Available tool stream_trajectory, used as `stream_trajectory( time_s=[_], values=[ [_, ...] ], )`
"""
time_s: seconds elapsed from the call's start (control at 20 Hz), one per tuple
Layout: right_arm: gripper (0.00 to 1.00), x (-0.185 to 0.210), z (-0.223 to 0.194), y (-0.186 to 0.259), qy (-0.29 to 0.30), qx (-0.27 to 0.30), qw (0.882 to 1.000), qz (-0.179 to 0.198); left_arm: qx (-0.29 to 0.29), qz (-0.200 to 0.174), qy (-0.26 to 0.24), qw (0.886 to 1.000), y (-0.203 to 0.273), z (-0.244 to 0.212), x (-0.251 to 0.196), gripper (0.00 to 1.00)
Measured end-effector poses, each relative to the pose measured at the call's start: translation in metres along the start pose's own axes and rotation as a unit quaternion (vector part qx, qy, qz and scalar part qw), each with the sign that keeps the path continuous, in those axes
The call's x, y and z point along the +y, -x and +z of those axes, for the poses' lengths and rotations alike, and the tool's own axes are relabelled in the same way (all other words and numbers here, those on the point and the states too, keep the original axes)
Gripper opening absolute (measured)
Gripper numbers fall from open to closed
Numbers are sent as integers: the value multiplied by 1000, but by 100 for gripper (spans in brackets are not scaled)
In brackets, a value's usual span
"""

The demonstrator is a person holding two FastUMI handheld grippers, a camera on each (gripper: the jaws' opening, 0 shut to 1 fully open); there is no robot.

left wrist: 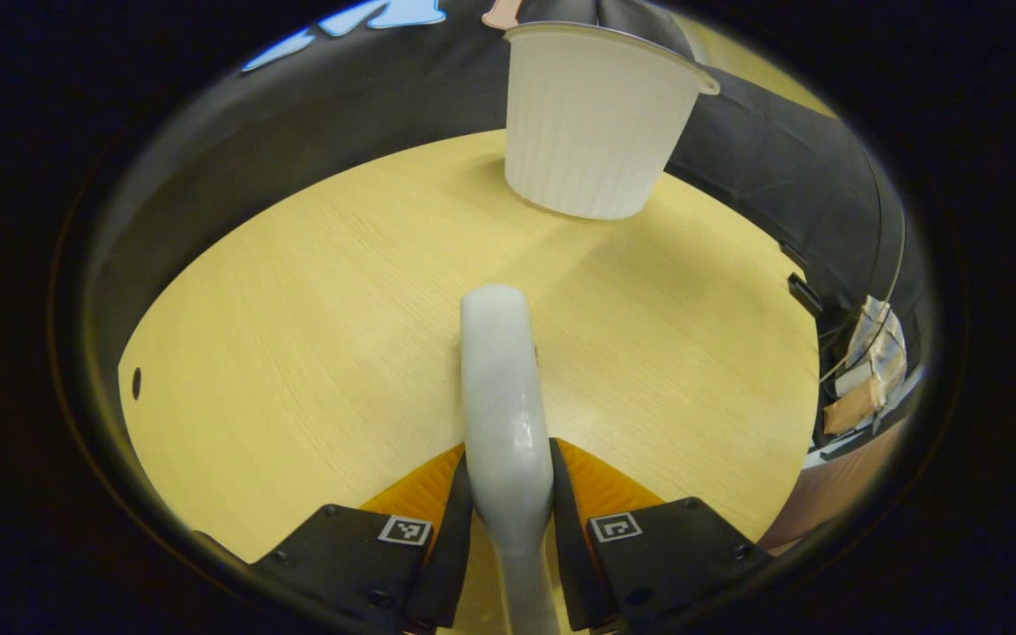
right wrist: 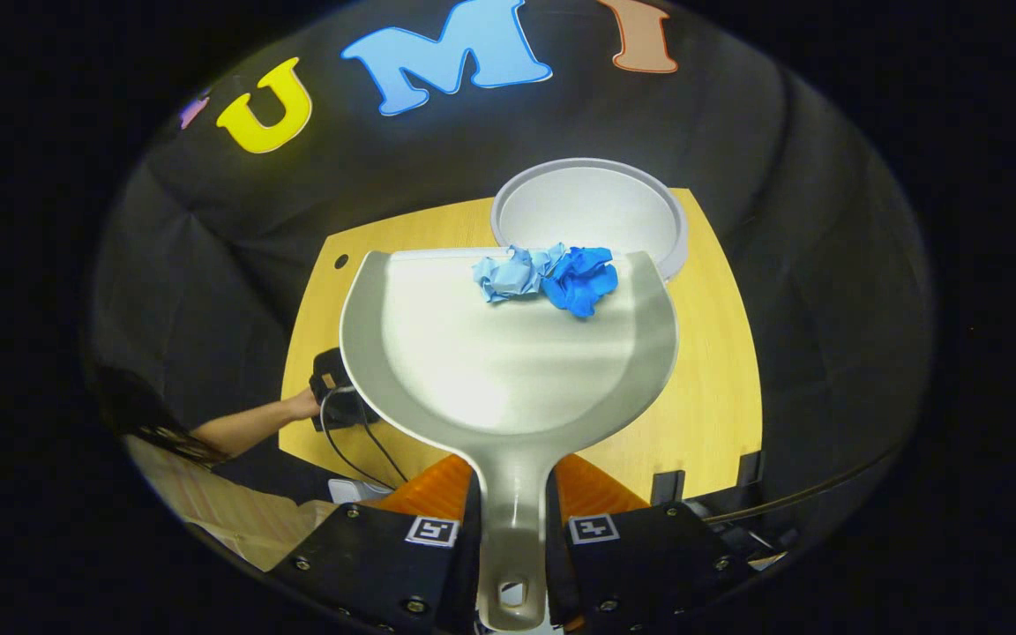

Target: Pick up the small broom and dustpan from the desktop, sweep the trash into the dustpan with the broom, and then empty the trash into the garbage bin.

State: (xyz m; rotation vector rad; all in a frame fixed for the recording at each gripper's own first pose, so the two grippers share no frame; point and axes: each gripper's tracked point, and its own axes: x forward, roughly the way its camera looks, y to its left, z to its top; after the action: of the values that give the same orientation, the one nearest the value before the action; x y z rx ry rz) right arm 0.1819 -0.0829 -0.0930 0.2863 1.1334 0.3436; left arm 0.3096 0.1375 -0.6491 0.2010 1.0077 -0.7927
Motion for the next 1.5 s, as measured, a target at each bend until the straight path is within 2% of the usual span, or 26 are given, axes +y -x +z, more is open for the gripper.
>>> stream_trajectory(
  time_s=[0.1,0.2,0.25,0.35,0.4,0.55,0.7,0.75,0.8,1.2,1.25,1.35,1.5],
  values=[
    [31,-15,32,2,-26,-1,999,23,2,1,12,1000,35,3,23,49],
    [31,-19,62,-8,-54,-11,997,49,2,5,18,1000,35,-11,38,49],
    [31,-21,78,-14,-70,-18,995,63,1,8,19,1000,25,-16,19,51],
    [31,-18,103,-30,-111,-31,989,96,0,11,22,1000,47,-21,41,49],
    [31,-15,112,-37,-132,-37,984,115,0,12,23,1000,39,-23,26,49],
    [31,-7,120,-42,-191,-52,966,164,-2,17,31,999,43,-27,29,51],
    [31,-6,124,-38,-235,-73,950,194,-1,21,37,999,41,-29,21,51],
    [27,-6,125,-37,-250,-79,943,204,0,22,38,999,42,-31,21,49],
    [30,-5,128,-35,-267,-83,935,216,1,24,37,999,40,-31,17,49],
    [30,8,159,-35,-382,-110,858,327,2,35,47,998,61,-34,25,51],
    [30,8,164,-34,-388,-115,852,333,4,35,46,998,67,-34,27,49],
    [31,7,164,-31,-391,-123,846,340,5,38,45,998,79,-33,31,51],
    [30,10,162,-28,-386,-126,848,341,5,43,49,998,102,-32,37,51]
  ],
)
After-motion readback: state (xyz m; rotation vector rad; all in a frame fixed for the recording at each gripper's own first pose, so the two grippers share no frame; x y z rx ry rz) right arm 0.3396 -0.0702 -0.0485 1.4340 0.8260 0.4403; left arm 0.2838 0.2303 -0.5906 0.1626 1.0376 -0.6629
